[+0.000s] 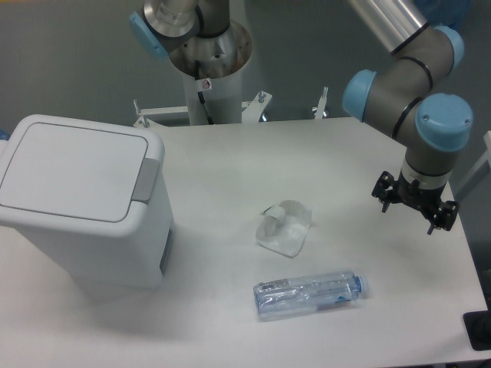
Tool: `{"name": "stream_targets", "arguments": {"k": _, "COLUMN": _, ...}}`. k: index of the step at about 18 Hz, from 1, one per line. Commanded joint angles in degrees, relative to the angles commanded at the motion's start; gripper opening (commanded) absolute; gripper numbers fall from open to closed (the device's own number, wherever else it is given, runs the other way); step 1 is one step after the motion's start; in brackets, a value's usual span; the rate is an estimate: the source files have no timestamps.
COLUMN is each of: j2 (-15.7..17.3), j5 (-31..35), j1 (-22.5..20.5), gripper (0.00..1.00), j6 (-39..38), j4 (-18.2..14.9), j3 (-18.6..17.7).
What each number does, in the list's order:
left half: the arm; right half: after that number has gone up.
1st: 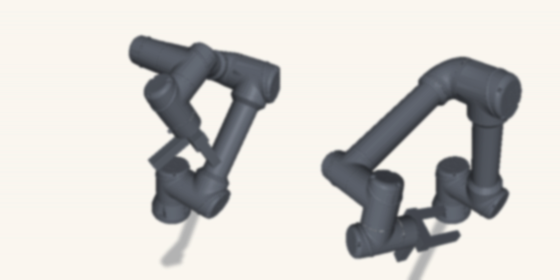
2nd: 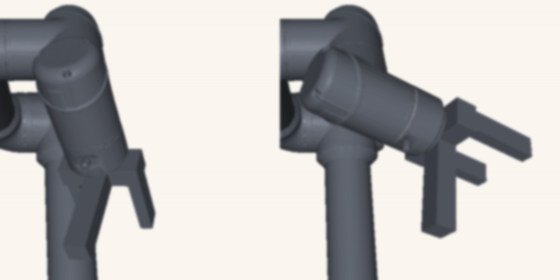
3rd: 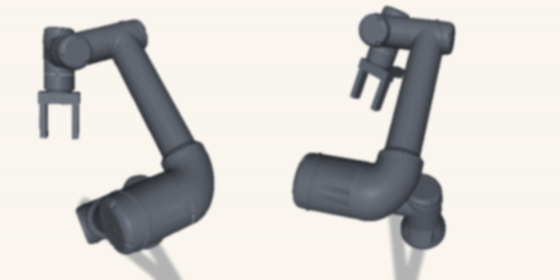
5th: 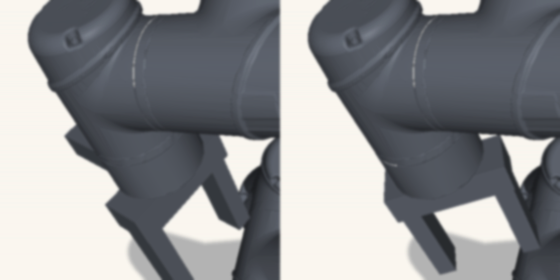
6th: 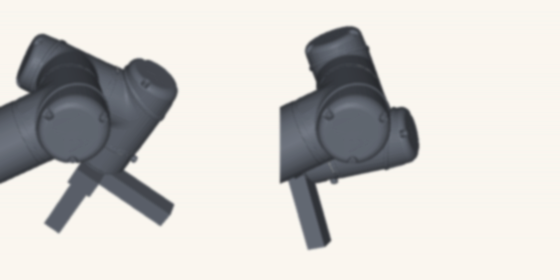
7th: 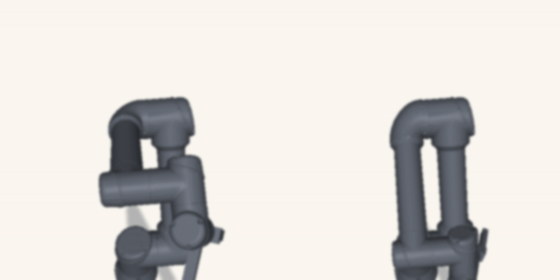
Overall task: Open the trash can
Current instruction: 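Raise the gripper up from its start pose beside the table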
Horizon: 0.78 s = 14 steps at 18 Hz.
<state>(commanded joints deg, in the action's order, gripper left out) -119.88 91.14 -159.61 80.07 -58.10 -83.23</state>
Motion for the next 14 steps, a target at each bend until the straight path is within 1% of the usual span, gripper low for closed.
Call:
{"name": "stream_targets", "arguments": {"k": 4, "j2": 0.26, "j5": -0.18, "j1": 0.26, "gripper": 1.00, "j6": -0.09, "j4": 0.00, "j3": -0.18}}
{"name": "stream_targets", "arguments": {"k": 7, "j2": 0.18, "j5": -3.77, "j1": 0.35, "gripper": 1.00, "j6": -0.62, "j4": 0.00, "j3": -0.18}}
{"name": "stream_targets", "arguments": {"k": 8, "j2": 0.26, "j5": -4.65, "j1": 0.26, "gripper": 1.00, "j6": -0.79, "j4": 0.09, "j3": -0.70}}
{"name": "stream_targets", "arguments": {"k": 10, "j2": 0.44, "j5": -5.27, "j1": 0.09, "gripper": 1.00, "j6": -4.02, "j4": 0.09, "j3": -1.23}}
{"name": "stream_targets", "arguments": {"k": 11, "j2": 0.79, "j5": -5.80, "j1": 0.09, "gripper": 1.00, "j6": -5.87, "j4": 0.00, "j3": -1.75}}
{"name": "stream_targets", "arguments": {"k": 13, "j2": 4.12, "j5": -6.24, "j1": 0.53, "gripper": 1.00, "j6": -10.17, "j4": 0.09, "j3": -2.72}}
{"name": "stream_targets", "arguments": {"k": 14, "j2": 4.74, "j5": -6.68, "j1": 0.79, "gripper": 1.00, "j6": -13.41, "j4": 0.09, "j3": -2.81}}
